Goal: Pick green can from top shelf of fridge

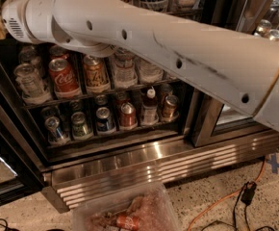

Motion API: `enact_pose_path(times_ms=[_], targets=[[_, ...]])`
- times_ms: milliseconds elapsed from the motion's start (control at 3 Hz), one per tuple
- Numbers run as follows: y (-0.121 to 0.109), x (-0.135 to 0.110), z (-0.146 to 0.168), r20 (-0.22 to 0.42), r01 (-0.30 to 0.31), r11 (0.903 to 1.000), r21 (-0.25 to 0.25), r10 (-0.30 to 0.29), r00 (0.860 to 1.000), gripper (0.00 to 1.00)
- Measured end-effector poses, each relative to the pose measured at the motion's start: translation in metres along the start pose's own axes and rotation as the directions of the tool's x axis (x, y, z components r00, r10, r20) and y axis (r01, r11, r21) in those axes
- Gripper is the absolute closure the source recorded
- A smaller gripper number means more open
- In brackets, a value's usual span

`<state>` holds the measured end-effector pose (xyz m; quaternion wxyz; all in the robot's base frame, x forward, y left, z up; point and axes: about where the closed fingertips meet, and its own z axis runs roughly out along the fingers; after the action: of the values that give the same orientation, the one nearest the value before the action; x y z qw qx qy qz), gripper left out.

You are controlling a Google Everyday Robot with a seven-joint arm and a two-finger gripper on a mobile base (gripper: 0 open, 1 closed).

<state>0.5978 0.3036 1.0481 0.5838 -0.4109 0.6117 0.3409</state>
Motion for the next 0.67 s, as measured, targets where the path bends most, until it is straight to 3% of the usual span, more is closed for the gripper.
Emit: enact_pose_path(times_ms=[667], targets=[[-0.0018,-0.0026,0.0028,0.001,-0.004,0.9998,0.018,0.004,1.000,0.41]])
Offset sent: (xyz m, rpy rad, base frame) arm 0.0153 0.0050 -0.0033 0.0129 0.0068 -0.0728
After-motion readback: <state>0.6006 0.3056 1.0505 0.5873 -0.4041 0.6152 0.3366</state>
